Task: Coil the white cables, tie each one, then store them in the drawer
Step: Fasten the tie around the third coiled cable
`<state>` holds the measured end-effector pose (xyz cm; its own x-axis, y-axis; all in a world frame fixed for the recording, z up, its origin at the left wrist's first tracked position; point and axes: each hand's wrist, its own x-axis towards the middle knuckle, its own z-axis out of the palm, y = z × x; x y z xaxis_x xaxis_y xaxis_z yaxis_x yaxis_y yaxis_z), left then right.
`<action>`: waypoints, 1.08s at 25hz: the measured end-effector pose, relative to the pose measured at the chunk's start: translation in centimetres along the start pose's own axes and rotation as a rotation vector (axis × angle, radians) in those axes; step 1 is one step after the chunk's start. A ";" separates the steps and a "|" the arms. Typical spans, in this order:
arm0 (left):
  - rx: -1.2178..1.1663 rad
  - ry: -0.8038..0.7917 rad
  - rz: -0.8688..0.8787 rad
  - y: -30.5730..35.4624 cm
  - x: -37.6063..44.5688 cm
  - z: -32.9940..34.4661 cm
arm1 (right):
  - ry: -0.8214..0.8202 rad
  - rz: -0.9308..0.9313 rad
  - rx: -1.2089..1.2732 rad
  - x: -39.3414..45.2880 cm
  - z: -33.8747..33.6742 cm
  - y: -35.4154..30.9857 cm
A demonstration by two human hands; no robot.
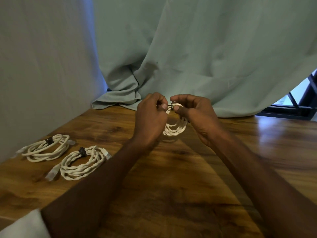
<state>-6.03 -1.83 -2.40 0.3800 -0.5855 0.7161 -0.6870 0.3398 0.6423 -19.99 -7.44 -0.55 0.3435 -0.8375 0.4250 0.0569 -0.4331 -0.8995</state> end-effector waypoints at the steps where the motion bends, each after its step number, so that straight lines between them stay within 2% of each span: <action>1: -0.070 0.016 -0.084 0.1 0.2 -0.2 | -0.014 -0.003 -0.003 0.1 0.1 0.1; 4: -0.326 0.009 -0.360 0.4 0.6 -0.1 | -0.009 -0.024 -0.022 0.1 0.7 0.3; 6: -0.411 -0.004 -0.429 0.2 1.0 0.0 | 0.015 -0.037 -0.011 0.2 0.7 0.4; 8: -0.508 -0.086 -0.472 0.3 1.0 -0.4 | 0.037 -0.032 -0.001 0.2 0.3 0.5; 11: -0.603 -0.242 -0.477 0.5 0.9 -0.8 | 0.035 -0.005 0.006 0.2 -0.3 0.7; 17: -0.703 -0.237 -0.518 -0.5 1.3 -0.6 | -0.023 -0.016 0.010 0.4 -0.5 0.8; 23: -0.768 -0.375 -0.570 -0.8 1.4 -0.8 | -0.106 -0.027 0.026 0.4 -0.9 0.8; 27: -0.867 -0.347 -0.587 -1.2 1.7 -0.8 | -0.110 -0.058 -0.002 0.4 -1.0 0.7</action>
<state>-4.04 -2.70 -1.73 0.2171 -0.9537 0.2080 0.2624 0.2623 0.9286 -20.75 -8.43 -0.90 0.4402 -0.7694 0.4629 0.0779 -0.4809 -0.8733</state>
